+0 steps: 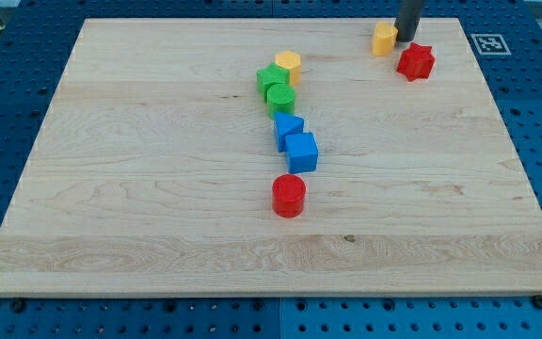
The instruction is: Place the yellow heart above the yellow hexagon
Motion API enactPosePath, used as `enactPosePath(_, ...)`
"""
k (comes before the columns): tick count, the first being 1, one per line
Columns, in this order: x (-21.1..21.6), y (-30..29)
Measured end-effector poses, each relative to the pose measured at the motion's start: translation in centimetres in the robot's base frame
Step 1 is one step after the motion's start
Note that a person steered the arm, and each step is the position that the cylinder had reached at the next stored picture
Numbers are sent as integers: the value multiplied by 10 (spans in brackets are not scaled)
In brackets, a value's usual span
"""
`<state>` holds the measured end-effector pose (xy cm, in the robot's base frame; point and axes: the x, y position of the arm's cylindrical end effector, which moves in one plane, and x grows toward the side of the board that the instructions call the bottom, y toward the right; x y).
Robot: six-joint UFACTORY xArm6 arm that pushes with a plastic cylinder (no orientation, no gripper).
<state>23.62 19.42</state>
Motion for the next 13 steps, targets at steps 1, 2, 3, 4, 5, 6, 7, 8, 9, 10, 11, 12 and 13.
enactPosePath(1,0,0)
enactPosePath(2,0,-6)
enactPosePath(3,0,-27)
enactPosePath(4,0,-53)
enactPosePath(5,3,-69)
enactPosePath(6,6,-69)
enactPosePath(7,24,-68)
enactPosePath(8,31,-68)
enactPosePath(9,46,-64)
enactPosePath(10,60,-63)
enactPosePath(11,61,-63)
enactPosePath(12,61,-63)
enactPosePath(13,61,-65)
